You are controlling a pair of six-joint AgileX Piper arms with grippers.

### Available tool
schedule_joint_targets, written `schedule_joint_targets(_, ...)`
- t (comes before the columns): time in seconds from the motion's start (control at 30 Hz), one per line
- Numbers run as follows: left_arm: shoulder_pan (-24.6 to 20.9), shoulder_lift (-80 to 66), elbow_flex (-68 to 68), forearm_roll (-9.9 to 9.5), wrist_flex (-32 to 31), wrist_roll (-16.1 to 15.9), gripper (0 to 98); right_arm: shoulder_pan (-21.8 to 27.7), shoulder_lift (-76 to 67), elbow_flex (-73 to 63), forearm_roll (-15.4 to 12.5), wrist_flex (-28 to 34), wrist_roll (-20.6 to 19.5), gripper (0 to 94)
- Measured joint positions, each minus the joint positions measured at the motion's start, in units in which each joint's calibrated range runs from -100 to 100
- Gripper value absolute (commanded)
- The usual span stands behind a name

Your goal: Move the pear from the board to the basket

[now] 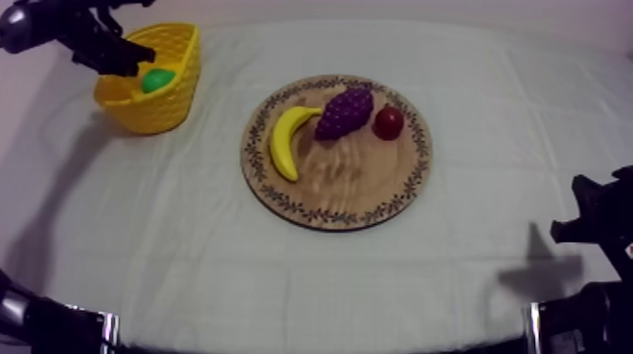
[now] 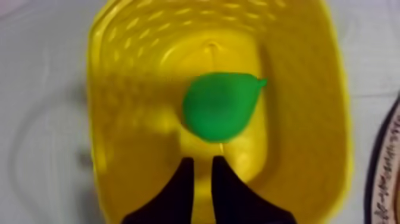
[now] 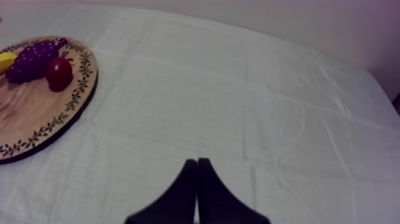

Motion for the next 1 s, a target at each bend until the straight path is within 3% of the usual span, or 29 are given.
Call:
schedule_joint_targets(0.3, -0.9, -27.5, 22.6, -0.72, -6.5, 4.6, 0.6, 0.0, 0.0, 0.0, 0.0, -0.1, 0.0, 0.3)
schedule_joint_targets(0.47, 0.2, -45.2, 37.7, -4.89, -10.2, 9.3, 0.2, 0.0, 0.0, 0.0, 0.0, -0.1, 0.0, 0.3)
schedule_joint_targets(0.57, 0.8, -56.0, 45.9, -6.32, -10.4, 12.0, 0.1, 0.0, 0.0, 0.0, 0.0, -0.1, 0.0, 0.3)
schedule_joint_targets(0.87, 5.2, -91.8, 65.9, -7.14, -6.2, 15.0, 0.1, 0.0, 0.0, 0.0, 0.0, 0.0, 0.0, 0.3)
schedule_joint_targets(1.0, 4.9, -104.8, 72.5, -5.5, -7.1, 13.7, 0.1, 0.0, 0.0, 0.0, 0.0, 0.0, 0.0, 0.3)
